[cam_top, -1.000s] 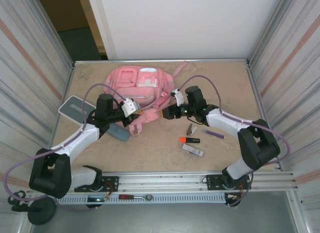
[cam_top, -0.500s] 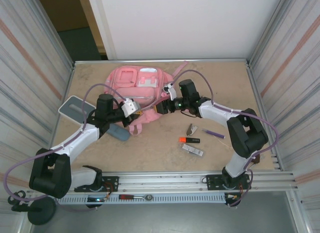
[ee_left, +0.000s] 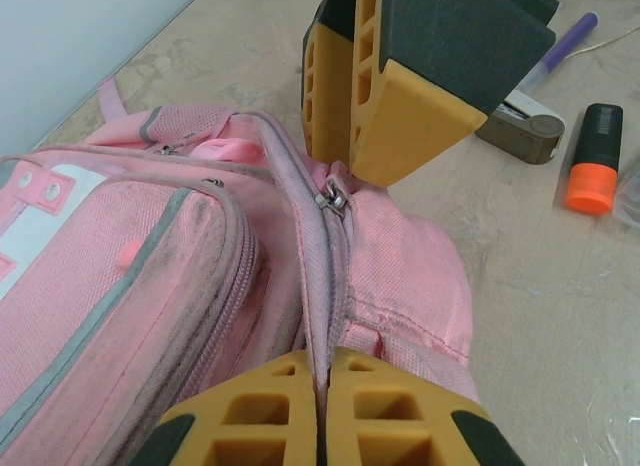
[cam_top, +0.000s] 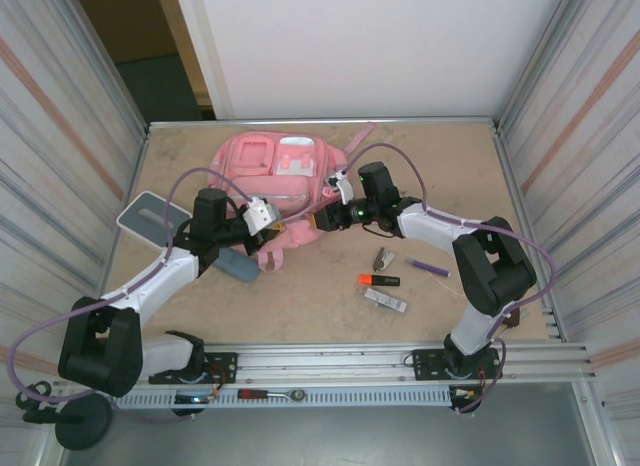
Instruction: Pack the student bag
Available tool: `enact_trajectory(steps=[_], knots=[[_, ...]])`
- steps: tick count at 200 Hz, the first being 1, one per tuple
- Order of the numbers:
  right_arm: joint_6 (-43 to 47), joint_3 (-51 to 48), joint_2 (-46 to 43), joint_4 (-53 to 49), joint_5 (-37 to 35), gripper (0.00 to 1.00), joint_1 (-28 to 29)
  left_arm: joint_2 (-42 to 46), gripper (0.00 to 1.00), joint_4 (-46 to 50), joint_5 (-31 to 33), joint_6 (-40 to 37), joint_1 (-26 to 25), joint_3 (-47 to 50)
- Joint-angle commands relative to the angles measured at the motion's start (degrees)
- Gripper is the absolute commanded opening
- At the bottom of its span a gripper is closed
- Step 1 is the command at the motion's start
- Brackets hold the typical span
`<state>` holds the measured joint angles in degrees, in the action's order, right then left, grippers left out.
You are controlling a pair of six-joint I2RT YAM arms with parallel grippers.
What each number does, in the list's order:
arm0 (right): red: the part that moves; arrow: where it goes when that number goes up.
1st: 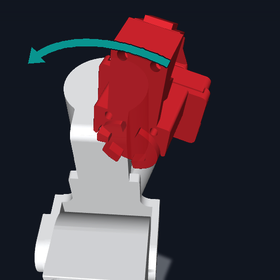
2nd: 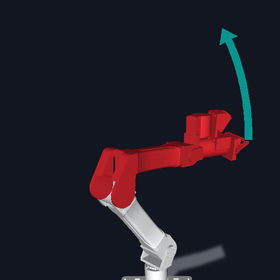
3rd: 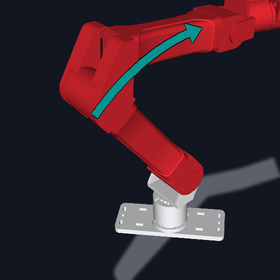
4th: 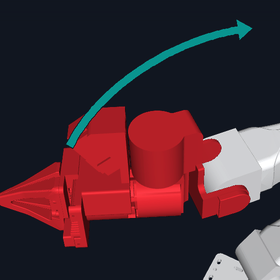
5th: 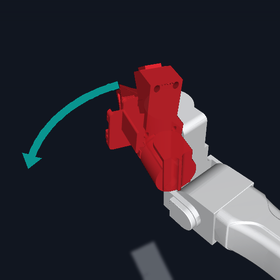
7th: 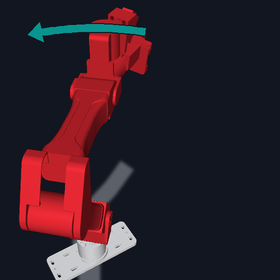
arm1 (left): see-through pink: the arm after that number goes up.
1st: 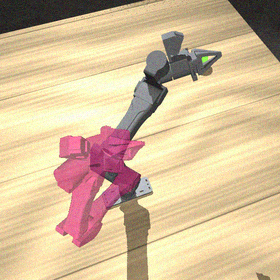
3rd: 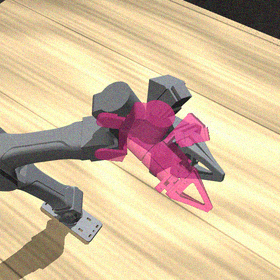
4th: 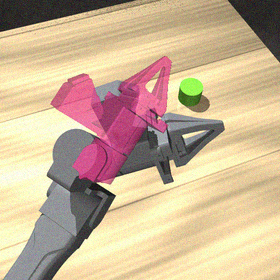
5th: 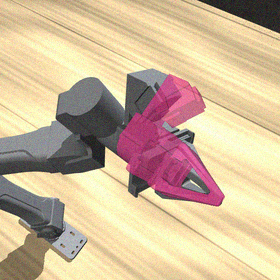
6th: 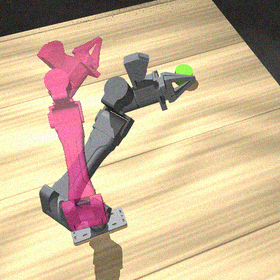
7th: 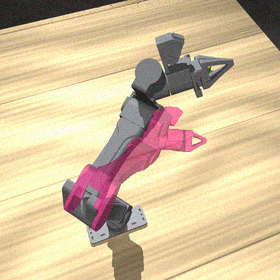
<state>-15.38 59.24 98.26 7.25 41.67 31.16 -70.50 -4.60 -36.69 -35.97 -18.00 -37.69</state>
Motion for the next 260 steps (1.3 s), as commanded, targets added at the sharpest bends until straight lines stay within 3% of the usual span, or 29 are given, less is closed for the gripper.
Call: enact_trajectory(steps=[1,43,79,163,186,220,260], knots=[[0.58,-0.56,-1.02,1.0,5.06,0.39,1.54,0.95,0.0,-4.89,-3.81,0.21,-0.68,-2.01],[0.52,-0.45,-1.05,2.14,7.47,0.31,1.59,0.88,0.0,-4.36,-3.48,0.02,-0.73,-2.12],[1.46,-0.4,-0.96,2.09,9.58,0.34,1.6,0.98,0.0,-4.21,-3.34,-0.16,-0.9,-2.12],[5.73,1.09,0.22,-3.73,0.18,0.3,3.2,1.15,0.0,-3.78,-3.12,-0.51,-1.18,-2.21],[6.85,0.99,-0.33,-4.48,-3.14,0.23,3.95,1.29,0.0,-3.64,-3.04,-0.62,-1.26,-2.28],[6.56,-1.45,-3.41,-4.15,-6.42,0.04,3.43,1.93,0.0,-2.62,-2.32,-1.93,-1.29,-2.12],[6.32,-3.97,-10.72,-9.82,-11.79,0.0,2.37,3.25,0.0,-2.25,-1.64,-3.65,-1.25,-1.55]])
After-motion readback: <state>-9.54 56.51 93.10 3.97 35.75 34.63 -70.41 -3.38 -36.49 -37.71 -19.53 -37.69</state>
